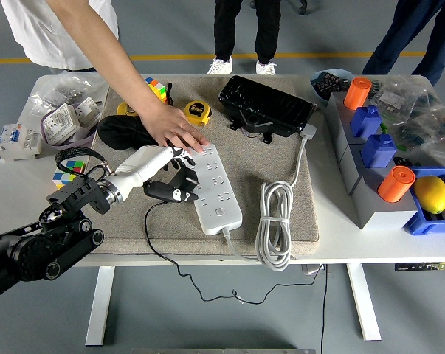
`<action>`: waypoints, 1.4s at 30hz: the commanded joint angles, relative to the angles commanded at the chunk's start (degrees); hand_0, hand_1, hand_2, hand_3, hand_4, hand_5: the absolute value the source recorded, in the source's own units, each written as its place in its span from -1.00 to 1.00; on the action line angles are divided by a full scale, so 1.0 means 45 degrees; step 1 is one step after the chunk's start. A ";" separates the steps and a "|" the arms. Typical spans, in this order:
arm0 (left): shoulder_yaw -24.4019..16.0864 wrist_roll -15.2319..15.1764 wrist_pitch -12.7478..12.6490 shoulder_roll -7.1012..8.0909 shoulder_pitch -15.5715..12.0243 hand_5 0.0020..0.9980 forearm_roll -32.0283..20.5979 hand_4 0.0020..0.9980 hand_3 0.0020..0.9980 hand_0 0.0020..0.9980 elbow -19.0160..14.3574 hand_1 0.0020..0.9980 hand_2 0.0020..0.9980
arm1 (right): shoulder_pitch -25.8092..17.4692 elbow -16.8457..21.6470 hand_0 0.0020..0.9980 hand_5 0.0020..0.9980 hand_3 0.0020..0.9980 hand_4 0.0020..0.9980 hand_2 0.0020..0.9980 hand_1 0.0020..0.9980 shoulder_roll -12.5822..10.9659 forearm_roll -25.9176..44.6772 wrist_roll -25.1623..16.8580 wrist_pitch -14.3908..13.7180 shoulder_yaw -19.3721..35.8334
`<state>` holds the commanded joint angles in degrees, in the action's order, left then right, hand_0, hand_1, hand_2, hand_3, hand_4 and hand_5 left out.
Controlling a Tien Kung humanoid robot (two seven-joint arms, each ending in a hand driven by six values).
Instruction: Put the plug near the board,insert it into the board,press the button,pull the plug out
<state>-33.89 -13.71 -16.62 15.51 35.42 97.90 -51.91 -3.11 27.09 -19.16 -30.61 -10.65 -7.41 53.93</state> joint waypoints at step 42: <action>-0.2149 0.1381 -0.0738 0.0445 -0.3379 0.63 0.0512 0.64 0.53 0.51 -0.3297 0.59 0.57 | -0.0064 0.0069 0.23 -0.61 0.07 0.33 0.14 0.22 0.0042 -0.0141 -0.0122 -0.0015 0.0215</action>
<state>-43.56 -7.49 -19.94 17.52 20.22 100.20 -66.75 -3.40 27.40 -18.97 -31.25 -11.20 -7.48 54.89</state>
